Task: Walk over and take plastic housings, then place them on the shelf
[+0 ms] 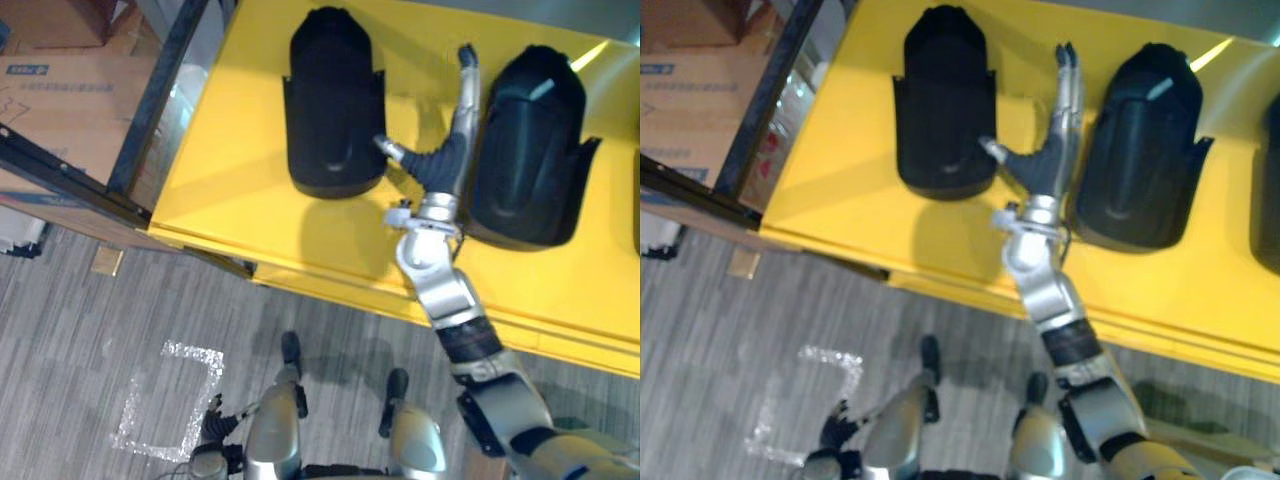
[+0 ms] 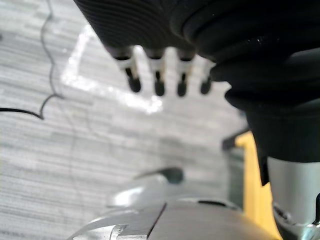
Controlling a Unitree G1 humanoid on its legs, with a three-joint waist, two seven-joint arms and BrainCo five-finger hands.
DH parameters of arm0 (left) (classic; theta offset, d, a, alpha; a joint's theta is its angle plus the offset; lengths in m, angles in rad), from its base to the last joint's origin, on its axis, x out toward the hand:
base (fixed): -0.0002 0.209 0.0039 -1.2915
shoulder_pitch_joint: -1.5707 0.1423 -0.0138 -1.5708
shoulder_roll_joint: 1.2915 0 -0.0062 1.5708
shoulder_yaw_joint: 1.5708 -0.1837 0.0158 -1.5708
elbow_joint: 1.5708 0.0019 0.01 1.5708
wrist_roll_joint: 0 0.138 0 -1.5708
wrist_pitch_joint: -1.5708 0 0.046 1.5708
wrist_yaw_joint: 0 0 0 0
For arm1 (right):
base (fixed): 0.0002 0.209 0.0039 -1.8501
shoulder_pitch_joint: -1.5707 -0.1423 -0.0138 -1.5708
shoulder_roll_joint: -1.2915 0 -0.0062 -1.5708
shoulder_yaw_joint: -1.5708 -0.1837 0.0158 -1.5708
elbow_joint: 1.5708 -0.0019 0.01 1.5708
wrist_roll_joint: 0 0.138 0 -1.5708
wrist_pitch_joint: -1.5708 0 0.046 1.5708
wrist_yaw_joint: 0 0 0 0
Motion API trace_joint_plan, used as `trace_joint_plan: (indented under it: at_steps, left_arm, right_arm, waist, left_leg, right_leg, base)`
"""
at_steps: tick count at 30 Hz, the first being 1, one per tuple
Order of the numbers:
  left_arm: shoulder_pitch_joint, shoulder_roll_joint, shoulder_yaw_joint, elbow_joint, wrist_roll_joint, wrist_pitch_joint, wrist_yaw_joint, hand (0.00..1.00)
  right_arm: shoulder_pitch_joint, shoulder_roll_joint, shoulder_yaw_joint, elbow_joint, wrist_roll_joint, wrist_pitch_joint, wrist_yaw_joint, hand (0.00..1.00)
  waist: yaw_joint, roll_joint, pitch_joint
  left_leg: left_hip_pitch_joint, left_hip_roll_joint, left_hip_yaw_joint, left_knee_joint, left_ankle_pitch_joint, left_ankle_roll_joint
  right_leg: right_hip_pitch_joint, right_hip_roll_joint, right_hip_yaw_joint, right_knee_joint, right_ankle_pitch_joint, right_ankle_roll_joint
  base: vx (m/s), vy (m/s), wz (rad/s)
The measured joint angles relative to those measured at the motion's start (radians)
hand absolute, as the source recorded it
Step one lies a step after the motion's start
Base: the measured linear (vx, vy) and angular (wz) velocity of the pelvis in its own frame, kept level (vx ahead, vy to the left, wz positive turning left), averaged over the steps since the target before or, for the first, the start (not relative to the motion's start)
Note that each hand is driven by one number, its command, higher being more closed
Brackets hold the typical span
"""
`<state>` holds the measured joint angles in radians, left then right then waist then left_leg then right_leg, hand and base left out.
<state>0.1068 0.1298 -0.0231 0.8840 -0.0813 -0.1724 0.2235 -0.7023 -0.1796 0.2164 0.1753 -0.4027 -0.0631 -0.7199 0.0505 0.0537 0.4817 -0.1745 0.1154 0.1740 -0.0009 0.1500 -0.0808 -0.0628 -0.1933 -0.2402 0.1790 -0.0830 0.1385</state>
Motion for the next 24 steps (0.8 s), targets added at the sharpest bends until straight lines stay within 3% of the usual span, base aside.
trace_joint_plan:
  at_steps: [7,17,24]
  left_arm:
    - [0.001,-0.004,0.0,0.0,0.002,0.0,-0.01,0.0]
    - [0.001,-0.006,0.0,0.001,0.001,0.001,-0.012,0.0]
    - [0.001,-0.006,0.0,0.002,0.002,0.002,-0.012,0.0]
  right_arm:
    - [0.003,-0.001,0.013,0.034,0.16,0.0,0.131,0.0]
    - [0.034,-0.001,0.043,0.036,0.214,-0.022,0.247,0.0]
    - [0.06,0.014,0.054,0.036,0.233,-0.064,0.278,0.0]
  waist:
    - [-0.001,0.012,-0.001]
    - [-0.005,0.015,-0.003]
    - [-0.003,0.015,-0.004]
  left_leg:
    - [0.02,0.0,0.001,-0.008,0.001,-0.001]
    - [0.04,0.0,0.009,-0.027,0.004,-0.003]
    - [0.053,0.0,0.027,-0.031,0.004,-0.003]
  right_leg:
    - [0.017,0.0,-0.002,-0.004,0.0,0.0]
    - [0.029,0.002,0.001,-0.015,0.0,0.0]
    - [0.033,0.001,0.017,-0.016,0.001,0.002]
  base:
    - [0.0,0.0,0.0]
    - [0.0,0.001,-0.01]
    - [0.0,0.006,-0.06]
